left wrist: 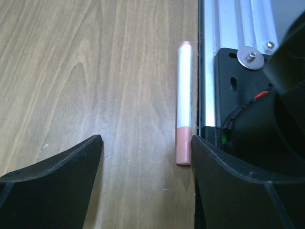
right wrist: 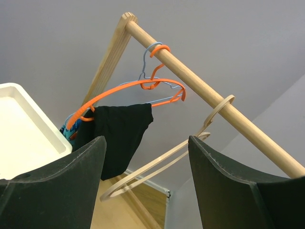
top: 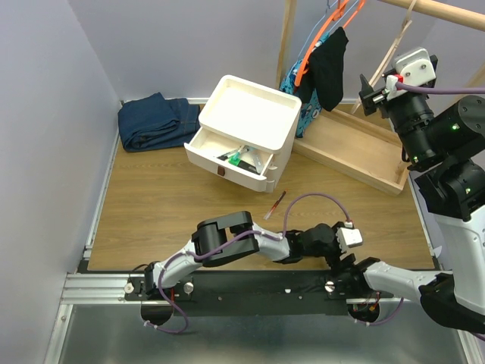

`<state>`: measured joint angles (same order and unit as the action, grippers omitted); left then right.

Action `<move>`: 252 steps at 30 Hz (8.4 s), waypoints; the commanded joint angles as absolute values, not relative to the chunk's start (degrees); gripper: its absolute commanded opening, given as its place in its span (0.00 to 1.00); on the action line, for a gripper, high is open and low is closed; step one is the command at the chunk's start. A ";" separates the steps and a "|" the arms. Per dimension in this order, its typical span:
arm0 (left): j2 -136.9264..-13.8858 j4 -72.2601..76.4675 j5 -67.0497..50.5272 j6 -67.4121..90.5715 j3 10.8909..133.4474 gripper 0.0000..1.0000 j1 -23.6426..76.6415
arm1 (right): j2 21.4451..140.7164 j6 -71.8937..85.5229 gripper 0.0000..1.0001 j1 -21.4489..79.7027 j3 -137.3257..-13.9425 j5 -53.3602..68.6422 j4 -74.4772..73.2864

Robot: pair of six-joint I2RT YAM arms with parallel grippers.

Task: Sort the stationery into containers
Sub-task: Pick up the pen from the center of the board, then place the pen in the drawer, then pick up the pen from the center of the board.

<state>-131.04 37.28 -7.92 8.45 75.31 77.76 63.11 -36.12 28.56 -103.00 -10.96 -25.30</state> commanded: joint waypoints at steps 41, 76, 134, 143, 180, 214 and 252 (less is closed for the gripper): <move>-142.47 41.31 -20.91 -11.77 68.20 0.61 78.75 | 58.36 -37.53 0.77 28.92 -93.78 -12.57 -18.81; -140.99 30.15 -22.33 -6.85 66.89 0.16 74.36 | 57.39 -39.02 0.77 28.92 -95.44 -12.66 -18.20; -84.11 -66.43 -30.26 -61.12 95.17 0.09 33.78 | 48.52 -40.78 0.77 19.79 -92.46 -8.88 -19.95; -88.77 -68.64 -28.92 -67.32 99.85 0.09 27.07 | 49.22 -39.20 0.77 17.84 -93.16 -7.30 -20.65; -41.67 -44.23 -5.72 -25.24 66.11 0.99 20.39 | 58.79 -70.37 0.73 16.52 -79.11 45.27 -78.40; -46.23 -36.83 -13.62 -6.86 64.16 0.99 -9.58 | 97.64 -102.57 0.50 22.41 -63.20 39.29 -38.59; -46.85 -33.05 -20.83 -4.83 62.23 0.99 -15.47 | 109.95 -101.96 0.44 23.55 -68.91 34.19 -56.35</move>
<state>-48.14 -34.50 -18.85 -5.85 63.33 -15.00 109.91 -104.73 22.94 -71.22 37.60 -56.31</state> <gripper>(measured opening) 0.985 0.441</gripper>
